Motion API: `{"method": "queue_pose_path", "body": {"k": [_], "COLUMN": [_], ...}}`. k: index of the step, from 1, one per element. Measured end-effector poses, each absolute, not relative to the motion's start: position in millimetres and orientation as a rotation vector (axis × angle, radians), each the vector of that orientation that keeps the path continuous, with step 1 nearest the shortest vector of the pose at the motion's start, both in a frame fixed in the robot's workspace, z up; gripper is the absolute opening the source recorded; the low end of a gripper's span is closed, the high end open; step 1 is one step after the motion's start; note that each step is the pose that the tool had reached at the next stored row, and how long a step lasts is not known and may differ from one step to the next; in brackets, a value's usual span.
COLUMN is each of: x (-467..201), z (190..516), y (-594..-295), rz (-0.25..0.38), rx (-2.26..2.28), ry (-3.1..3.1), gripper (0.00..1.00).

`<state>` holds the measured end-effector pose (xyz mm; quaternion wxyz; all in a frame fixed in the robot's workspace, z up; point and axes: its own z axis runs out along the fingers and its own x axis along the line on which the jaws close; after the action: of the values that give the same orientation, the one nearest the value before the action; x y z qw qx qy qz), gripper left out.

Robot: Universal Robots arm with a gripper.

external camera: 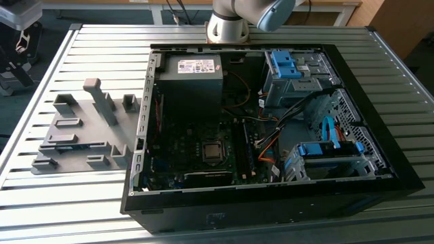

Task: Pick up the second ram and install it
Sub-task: 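Pick up the second ram and move it above second insertion slot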

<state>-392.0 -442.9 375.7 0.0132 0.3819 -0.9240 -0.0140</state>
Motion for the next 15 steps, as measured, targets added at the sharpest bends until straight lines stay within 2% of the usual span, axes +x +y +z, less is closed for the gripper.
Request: {"method": "queue_pose_path", "body": {"k": [15], "x": [-392.1], "z": [374.2], "y": [-444.2], "rz": [-0.031], "rx": [1.35], "ry": [-2.83], "gripper": [0.11]}}
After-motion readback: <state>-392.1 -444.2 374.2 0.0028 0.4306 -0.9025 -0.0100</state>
